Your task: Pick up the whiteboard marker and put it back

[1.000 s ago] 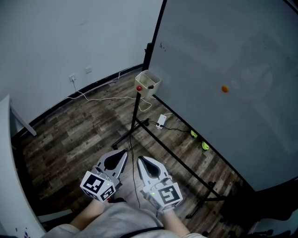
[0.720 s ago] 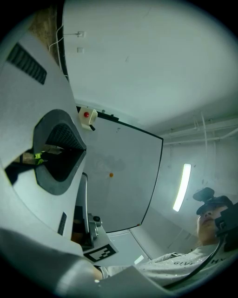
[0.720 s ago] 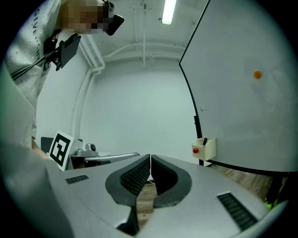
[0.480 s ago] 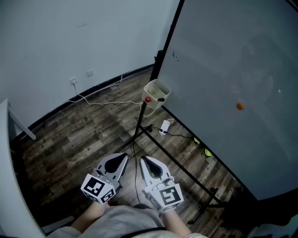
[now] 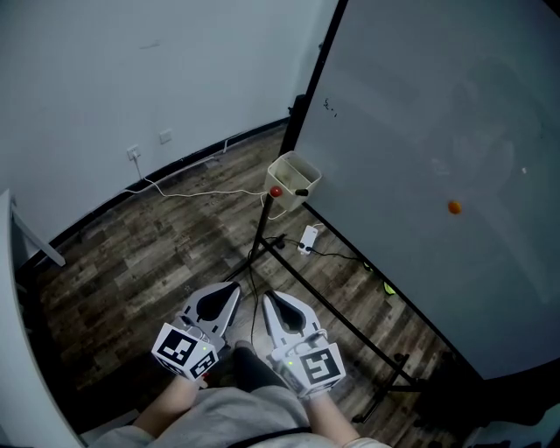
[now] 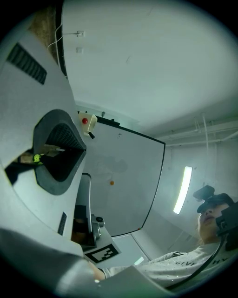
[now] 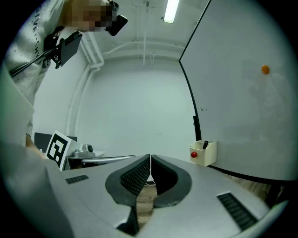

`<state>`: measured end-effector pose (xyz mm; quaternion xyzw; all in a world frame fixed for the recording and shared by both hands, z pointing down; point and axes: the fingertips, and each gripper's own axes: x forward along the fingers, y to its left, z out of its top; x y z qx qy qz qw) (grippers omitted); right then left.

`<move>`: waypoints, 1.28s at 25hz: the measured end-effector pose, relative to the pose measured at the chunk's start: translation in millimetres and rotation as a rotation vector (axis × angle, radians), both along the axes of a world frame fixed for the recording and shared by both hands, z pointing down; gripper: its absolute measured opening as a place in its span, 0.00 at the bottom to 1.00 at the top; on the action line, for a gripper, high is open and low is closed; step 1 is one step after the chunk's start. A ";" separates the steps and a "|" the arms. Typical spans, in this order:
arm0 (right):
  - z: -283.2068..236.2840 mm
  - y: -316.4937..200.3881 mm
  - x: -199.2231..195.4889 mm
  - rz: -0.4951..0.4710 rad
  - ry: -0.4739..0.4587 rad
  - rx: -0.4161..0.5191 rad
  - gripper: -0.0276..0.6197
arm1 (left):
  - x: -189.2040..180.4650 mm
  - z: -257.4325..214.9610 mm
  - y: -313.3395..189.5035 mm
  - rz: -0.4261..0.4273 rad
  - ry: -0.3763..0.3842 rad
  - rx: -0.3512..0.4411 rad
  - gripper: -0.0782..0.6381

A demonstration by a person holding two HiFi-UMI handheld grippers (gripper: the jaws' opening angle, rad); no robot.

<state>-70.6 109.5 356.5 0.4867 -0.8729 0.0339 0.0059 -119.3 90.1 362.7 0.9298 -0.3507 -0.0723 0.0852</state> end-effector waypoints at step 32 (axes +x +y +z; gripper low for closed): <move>17.4 -201.3 98.1 -0.036 0.021 -0.005 0.08 | 114.0 23.8 -197.0 -0.005 -0.016 -0.032 0.13</move>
